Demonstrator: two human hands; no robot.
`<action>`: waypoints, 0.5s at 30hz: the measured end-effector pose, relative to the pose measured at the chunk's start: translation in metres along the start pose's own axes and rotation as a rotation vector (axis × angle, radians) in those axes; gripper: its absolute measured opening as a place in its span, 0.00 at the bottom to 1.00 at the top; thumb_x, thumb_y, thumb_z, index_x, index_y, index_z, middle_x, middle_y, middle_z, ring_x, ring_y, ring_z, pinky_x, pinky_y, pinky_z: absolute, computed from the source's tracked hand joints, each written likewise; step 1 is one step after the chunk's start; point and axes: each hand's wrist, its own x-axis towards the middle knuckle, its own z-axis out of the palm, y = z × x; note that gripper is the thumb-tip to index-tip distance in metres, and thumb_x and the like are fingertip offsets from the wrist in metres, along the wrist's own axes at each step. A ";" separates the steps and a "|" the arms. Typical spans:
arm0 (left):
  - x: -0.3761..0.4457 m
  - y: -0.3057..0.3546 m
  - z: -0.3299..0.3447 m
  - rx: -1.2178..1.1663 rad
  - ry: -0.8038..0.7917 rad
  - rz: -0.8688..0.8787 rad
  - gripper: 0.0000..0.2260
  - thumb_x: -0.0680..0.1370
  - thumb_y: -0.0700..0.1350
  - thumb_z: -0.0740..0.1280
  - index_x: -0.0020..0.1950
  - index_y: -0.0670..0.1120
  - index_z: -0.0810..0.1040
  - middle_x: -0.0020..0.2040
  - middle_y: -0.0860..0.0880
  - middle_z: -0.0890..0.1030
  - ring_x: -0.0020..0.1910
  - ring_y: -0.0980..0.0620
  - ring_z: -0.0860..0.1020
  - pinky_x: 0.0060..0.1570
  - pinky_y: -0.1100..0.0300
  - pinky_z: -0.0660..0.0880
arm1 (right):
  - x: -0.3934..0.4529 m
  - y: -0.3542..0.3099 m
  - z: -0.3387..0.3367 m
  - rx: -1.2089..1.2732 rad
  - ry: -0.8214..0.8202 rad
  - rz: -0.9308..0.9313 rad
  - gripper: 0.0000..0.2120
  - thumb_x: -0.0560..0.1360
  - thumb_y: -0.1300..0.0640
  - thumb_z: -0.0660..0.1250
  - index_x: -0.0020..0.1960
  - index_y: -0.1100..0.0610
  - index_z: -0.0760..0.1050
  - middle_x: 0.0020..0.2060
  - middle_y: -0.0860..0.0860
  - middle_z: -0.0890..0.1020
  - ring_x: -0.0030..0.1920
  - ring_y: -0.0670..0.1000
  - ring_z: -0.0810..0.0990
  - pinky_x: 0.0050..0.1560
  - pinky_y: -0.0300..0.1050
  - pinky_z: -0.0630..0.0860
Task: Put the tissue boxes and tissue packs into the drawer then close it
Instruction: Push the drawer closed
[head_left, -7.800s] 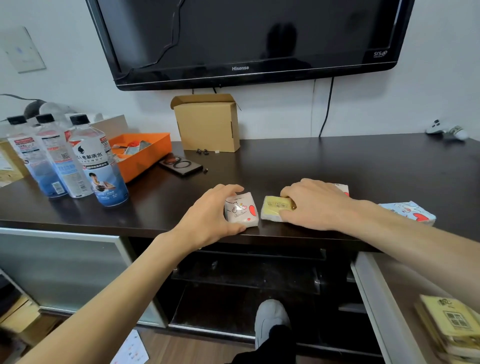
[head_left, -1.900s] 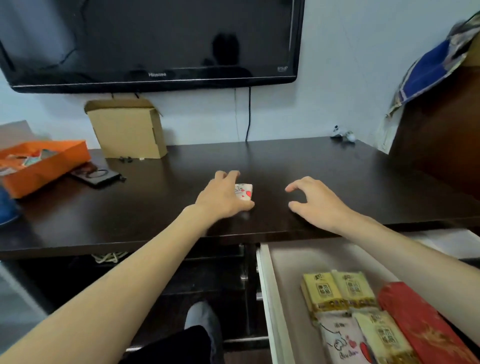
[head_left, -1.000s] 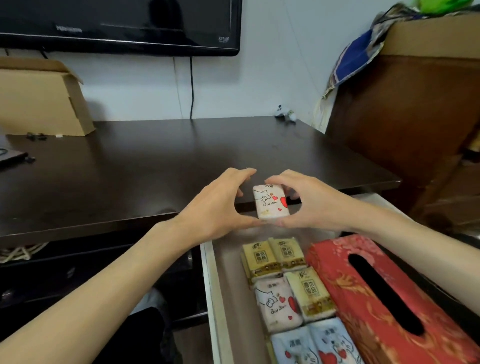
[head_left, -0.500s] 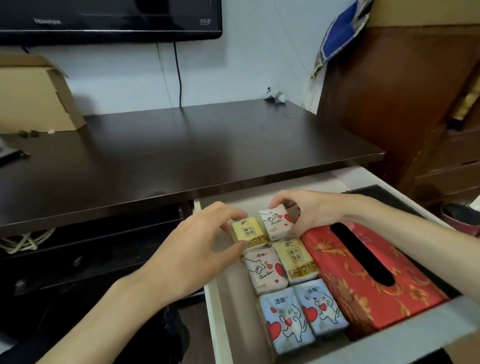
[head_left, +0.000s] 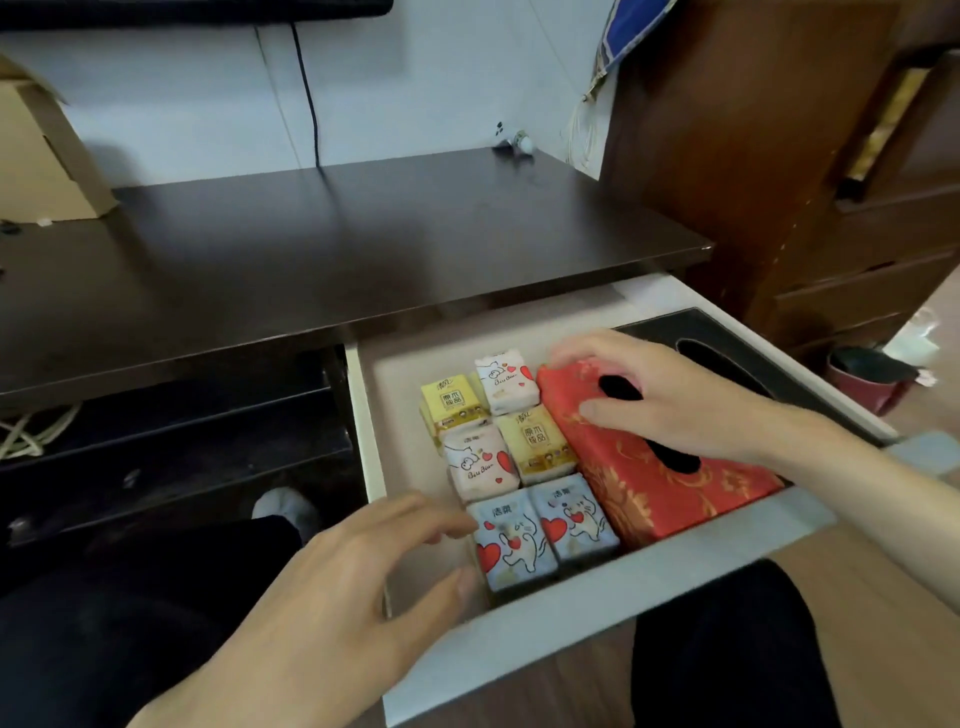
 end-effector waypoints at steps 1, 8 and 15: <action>-0.005 0.005 0.003 0.012 -0.007 -0.006 0.20 0.73 0.69 0.57 0.60 0.66 0.75 0.57 0.72 0.74 0.59 0.70 0.72 0.53 0.65 0.73 | -0.020 -0.001 0.001 -0.025 0.011 -0.012 0.19 0.78 0.46 0.65 0.68 0.36 0.72 0.71 0.34 0.72 0.72 0.40 0.70 0.70 0.48 0.71; -0.016 0.037 0.031 0.095 0.008 -0.026 0.22 0.71 0.73 0.56 0.59 0.64 0.75 0.54 0.70 0.74 0.55 0.67 0.74 0.49 0.61 0.75 | -0.138 0.019 0.027 -0.322 0.132 -0.045 0.23 0.83 0.37 0.56 0.76 0.43 0.67 0.79 0.36 0.59 0.80 0.42 0.57 0.72 0.41 0.62; -0.011 0.045 0.048 0.330 0.003 0.039 0.20 0.73 0.70 0.59 0.55 0.59 0.77 0.45 0.61 0.78 0.43 0.59 0.78 0.30 0.58 0.75 | -0.152 0.027 0.039 -0.474 0.252 -0.104 0.27 0.82 0.40 0.56 0.75 0.54 0.73 0.79 0.49 0.67 0.81 0.52 0.60 0.78 0.58 0.57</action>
